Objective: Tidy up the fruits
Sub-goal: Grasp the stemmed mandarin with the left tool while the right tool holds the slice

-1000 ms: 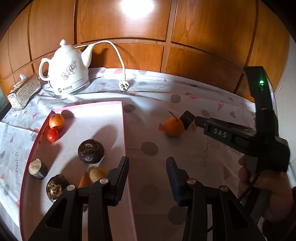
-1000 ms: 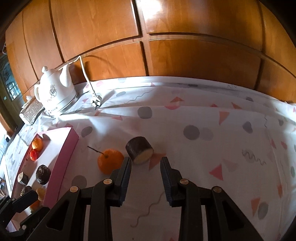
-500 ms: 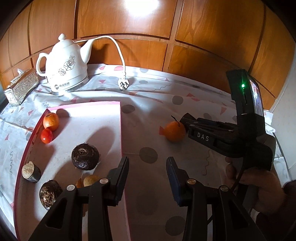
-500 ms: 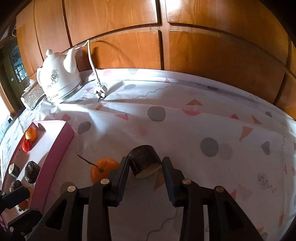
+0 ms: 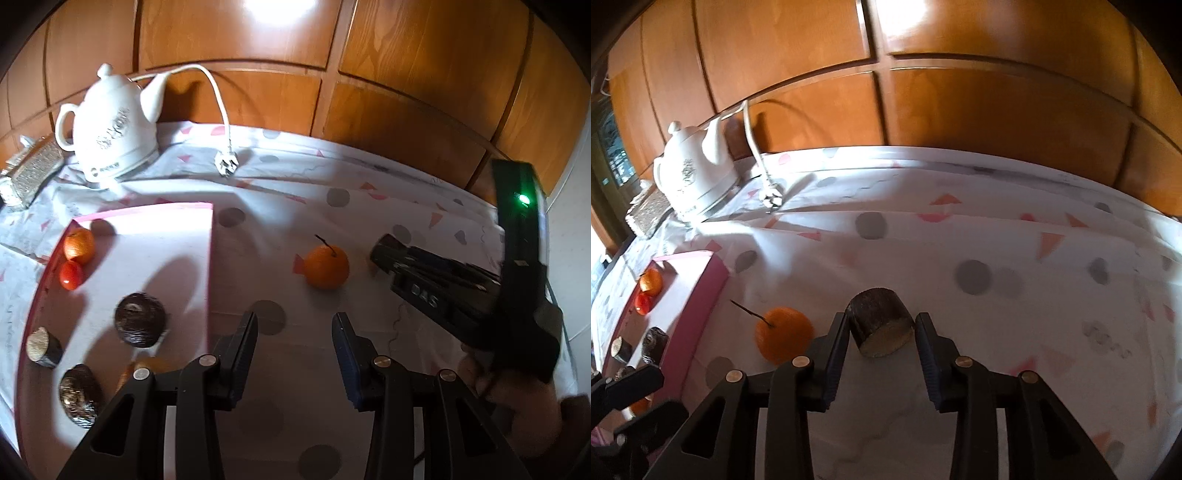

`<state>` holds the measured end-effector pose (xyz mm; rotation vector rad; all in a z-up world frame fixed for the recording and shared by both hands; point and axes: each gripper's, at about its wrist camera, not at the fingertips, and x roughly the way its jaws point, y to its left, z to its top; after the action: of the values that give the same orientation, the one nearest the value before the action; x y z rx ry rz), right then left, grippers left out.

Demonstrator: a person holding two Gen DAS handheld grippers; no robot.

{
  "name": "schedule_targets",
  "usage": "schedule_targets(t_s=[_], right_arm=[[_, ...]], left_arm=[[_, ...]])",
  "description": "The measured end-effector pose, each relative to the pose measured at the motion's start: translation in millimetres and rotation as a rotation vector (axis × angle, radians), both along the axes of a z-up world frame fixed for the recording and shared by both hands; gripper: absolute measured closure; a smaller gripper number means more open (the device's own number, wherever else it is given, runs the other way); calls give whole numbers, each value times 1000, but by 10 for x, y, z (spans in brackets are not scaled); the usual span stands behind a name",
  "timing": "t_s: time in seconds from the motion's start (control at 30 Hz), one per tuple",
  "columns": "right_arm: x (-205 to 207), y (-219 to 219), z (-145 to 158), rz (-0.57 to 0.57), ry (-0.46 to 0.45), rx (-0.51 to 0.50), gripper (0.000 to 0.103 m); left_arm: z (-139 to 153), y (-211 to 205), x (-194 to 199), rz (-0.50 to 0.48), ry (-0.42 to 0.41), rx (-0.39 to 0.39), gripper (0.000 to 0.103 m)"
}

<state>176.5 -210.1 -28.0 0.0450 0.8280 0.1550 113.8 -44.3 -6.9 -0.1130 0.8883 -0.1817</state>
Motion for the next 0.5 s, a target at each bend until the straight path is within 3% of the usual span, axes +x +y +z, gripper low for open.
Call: schedule_targets(t_s=[0.3,0.33,0.4,0.5], right_arm=[[-220,-333,-93,-101,8,-45,66],[-240,-361,-101,-102,0,-36,66],[-261,-388,-109,-108,-13,-35,66],[-280,-417,-110,-110,-21,-17,66]], left_arm=[[-63,-236,241,22,25,5,60],[-78,-269,280,25,28,12,57],[-124,-321,366,37,33,29,41],[-177,-353,473,58,34,26,41]])
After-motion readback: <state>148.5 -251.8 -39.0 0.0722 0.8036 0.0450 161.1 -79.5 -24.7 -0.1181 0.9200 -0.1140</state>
